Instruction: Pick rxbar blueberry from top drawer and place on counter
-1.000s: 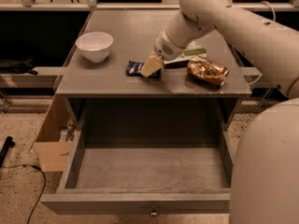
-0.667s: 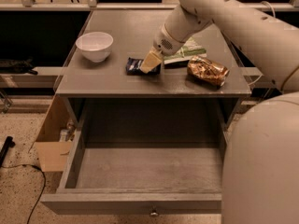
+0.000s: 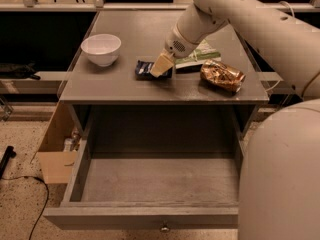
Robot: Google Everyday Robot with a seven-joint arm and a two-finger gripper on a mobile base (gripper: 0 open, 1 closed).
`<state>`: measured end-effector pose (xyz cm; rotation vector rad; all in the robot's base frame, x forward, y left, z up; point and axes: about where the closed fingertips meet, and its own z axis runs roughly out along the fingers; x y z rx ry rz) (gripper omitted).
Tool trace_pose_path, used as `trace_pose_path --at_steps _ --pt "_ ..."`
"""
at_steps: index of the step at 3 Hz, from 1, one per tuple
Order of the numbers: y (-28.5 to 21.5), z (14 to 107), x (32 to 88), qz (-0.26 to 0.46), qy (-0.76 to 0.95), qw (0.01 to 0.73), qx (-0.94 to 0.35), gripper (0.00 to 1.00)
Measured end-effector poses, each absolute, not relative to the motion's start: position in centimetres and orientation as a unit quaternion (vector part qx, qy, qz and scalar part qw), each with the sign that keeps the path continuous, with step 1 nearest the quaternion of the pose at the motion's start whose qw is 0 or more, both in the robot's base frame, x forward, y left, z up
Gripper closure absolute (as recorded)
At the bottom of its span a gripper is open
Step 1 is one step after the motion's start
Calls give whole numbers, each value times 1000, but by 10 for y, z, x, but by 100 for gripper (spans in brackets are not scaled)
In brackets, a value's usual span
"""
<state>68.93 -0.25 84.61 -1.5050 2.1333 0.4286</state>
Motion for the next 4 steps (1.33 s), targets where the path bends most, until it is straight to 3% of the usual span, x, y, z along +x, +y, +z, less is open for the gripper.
trace_pose_path --at_steps 3,4 --pt "-2 846 689 157 782 245 -551 16" --pt "-2 846 689 157 782 245 -552 0"
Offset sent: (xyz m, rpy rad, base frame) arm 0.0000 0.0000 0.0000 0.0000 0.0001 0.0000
